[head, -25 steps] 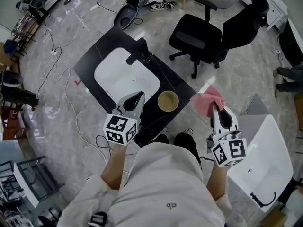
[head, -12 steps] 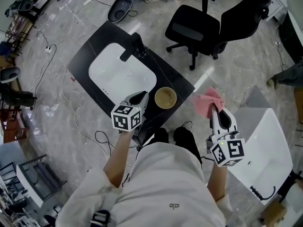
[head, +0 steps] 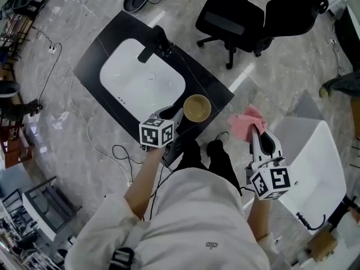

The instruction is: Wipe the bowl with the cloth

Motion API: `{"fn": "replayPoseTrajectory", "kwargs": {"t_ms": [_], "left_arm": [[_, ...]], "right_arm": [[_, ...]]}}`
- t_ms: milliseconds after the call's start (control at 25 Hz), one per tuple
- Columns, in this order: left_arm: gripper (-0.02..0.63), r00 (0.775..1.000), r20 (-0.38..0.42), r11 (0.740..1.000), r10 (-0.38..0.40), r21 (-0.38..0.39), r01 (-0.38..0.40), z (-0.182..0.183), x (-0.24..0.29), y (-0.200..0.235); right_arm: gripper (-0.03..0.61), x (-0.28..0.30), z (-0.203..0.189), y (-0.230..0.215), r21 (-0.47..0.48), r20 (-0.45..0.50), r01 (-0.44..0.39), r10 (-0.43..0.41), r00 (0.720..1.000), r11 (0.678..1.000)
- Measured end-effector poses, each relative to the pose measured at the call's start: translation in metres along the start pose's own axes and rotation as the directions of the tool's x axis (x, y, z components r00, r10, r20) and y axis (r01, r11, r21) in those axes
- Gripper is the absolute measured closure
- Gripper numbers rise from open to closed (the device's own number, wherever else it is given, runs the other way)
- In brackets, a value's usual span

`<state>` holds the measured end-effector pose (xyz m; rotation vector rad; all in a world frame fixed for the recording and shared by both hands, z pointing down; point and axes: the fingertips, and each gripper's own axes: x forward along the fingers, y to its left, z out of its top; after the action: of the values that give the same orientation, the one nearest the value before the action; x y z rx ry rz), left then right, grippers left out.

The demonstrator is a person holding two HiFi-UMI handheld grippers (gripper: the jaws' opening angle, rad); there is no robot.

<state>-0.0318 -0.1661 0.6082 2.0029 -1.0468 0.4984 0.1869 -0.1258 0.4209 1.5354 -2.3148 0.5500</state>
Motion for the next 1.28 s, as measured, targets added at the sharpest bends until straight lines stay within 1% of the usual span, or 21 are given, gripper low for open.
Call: {"fn": "replayPoseTrajectory", "kwargs": {"t_ms": [160,400,640,880,1120,1160,1200,1280], "left_arm": [[0.528,0.999,-0.031,1.000,-0.011,-0.024,0.010,-0.009,0.011,0.002],[0.525,0.996,-0.086,0.991,0.013,-0.129,-0.024,-0.035,0.038,0.017],[0.518,0.994,-0.109,0.977,-0.018,-0.213,-0.006,-0.043,0.060,0.024],[0.518,0.990,-0.136,0.971,-0.033,-0.239,-0.001,-0.048,0.072,0.024],[0.522,0.987,-0.156,0.963,-0.021,-0.268,-0.022,-0.052,0.079,0.028],[0.530,0.988,-0.156,0.962,-0.019,-0.270,-0.024,-0.051,0.079,0.028],[0.552,0.988,-0.156,0.963,-0.014,-0.268,-0.029,-0.051,0.079,0.028],[0.563,0.987,-0.160,0.968,0.000,-0.248,-0.041,-0.050,0.077,0.028]], "right_arm": [[0.561,0.000,-0.011,-0.001,0.010,-0.030,0.001,-0.001,1.000,1.000],[0.561,-0.003,-0.021,-0.005,0.022,-0.052,0.017,-0.016,0.999,1.000],[0.561,-0.006,-0.023,-0.011,0.027,-0.062,0.032,-0.030,0.998,0.999],[0.561,-0.008,-0.027,-0.015,0.031,-0.070,0.043,-0.041,0.997,0.999],[0.561,-0.012,-0.027,-0.017,0.030,-0.069,0.051,-0.049,0.996,0.998],[0.561,-0.012,-0.027,-0.017,0.031,-0.067,0.054,-0.051,0.996,0.998],[0.561,-0.013,-0.027,-0.017,0.033,-0.065,0.056,-0.054,0.996,0.998],[0.561,-0.013,-0.026,-0.016,0.029,-0.062,0.052,-0.050,0.997,0.998]]}}
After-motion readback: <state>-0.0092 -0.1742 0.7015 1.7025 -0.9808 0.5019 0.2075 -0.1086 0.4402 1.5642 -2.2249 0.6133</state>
